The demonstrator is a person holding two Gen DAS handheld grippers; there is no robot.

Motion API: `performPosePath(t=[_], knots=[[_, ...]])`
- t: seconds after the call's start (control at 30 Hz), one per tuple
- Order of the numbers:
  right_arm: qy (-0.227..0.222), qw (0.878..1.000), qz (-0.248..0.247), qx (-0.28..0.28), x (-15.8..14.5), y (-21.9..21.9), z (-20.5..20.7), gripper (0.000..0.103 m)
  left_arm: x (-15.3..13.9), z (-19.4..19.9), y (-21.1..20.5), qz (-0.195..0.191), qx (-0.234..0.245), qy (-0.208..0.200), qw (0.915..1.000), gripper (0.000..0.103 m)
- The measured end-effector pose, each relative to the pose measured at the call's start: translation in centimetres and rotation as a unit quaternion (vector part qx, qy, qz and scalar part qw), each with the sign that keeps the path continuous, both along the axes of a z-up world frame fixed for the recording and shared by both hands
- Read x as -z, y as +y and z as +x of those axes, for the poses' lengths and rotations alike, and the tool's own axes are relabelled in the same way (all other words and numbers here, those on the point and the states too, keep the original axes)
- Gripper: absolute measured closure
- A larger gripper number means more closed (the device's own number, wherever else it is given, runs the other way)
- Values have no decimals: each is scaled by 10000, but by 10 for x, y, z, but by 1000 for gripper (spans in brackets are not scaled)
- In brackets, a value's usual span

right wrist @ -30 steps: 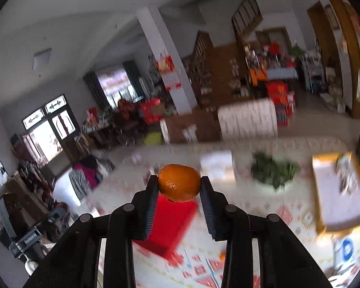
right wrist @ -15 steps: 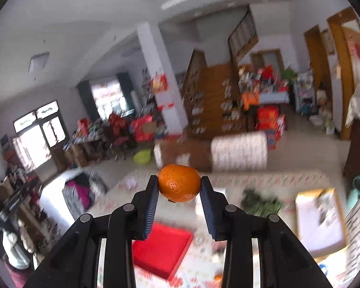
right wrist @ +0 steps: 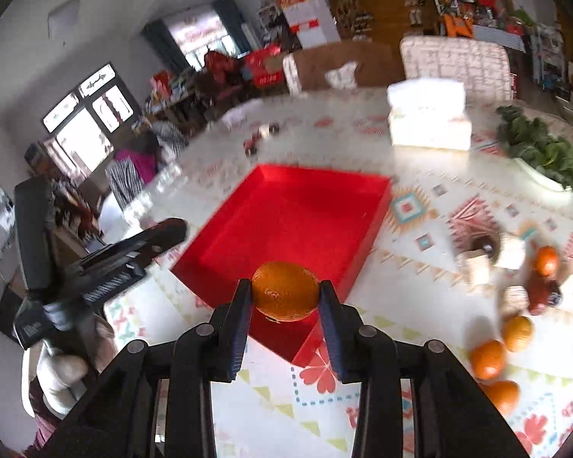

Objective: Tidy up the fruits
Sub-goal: 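Carry the date and orange over the red tray and open both tools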

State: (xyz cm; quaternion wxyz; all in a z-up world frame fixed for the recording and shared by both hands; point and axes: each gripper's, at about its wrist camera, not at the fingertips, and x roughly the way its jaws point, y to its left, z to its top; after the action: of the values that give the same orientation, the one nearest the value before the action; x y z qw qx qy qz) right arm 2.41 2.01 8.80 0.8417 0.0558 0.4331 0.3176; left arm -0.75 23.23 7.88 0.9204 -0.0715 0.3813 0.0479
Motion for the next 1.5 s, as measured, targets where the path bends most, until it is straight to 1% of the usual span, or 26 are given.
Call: performPosePath(t=[0.03,0.1,0.17,0.23,0.37,0.53,0.63,0.7,0.73,0.8,0.87,0.9,1.07,1.2,1.33,1.5], knots=[[-3,9999,-117,-51,8,8,4,65,5,9,-1,101,-46,56,9999,59],[5,9996,-246,-133,13,24,7,65,13,17,-4,363,-150,70,9992,59],[-13,9990,-393,-225,24,36,13,65,15,17,-3,623,-242,76,9977,59],[-67,9978,-573,-312,32,48,18,65,20,22,1,781,-298,106,9964,59],[-26,9961,-772,-429,49,67,24,65,31,33,7,896,-357,199,9951,59],[-101,9945,-929,-466,61,78,29,65,31,35,11,988,-403,167,9942,59],[-228,9924,-1093,-524,65,84,25,65,28,32,14,1009,-490,101,9936,52],[-351,9906,-1209,-543,67,87,21,64,24,29,15,1047,-525,41,9931,43],[-428,9895,-1266,-554,68,88,19,63,23,28,15,1072,-541,16,9928,42],[-580,9875,-1343,-588,67,90,17,63,19,24,14,1139,-585,-33,9918,37],[-718,9854,-1417,-617,66,93,14,63,15,20,14,1130,-618,-70,9916,31],[-778,9844,-1440,-638,64,93,12,63,12,18,14,1104,-626,-104,9919,30],[-1081,9816,-1445,-628,49,88,0,60,0,3,5,1190,-625,-234,9907,30],[-1291,9802,-1401,-535,32,72,-14,59,-14,-13,-7,1177,-588,-369,9906,30],[-1412,9803,-1327,-376,18,47,-31,59,-26,-30,-24,1163,-532,-506,9905,27],[-1433,9826,-1182,-78,11,4,-48,55,-41,-53,-55,1221,-436,-714,9890,23]])
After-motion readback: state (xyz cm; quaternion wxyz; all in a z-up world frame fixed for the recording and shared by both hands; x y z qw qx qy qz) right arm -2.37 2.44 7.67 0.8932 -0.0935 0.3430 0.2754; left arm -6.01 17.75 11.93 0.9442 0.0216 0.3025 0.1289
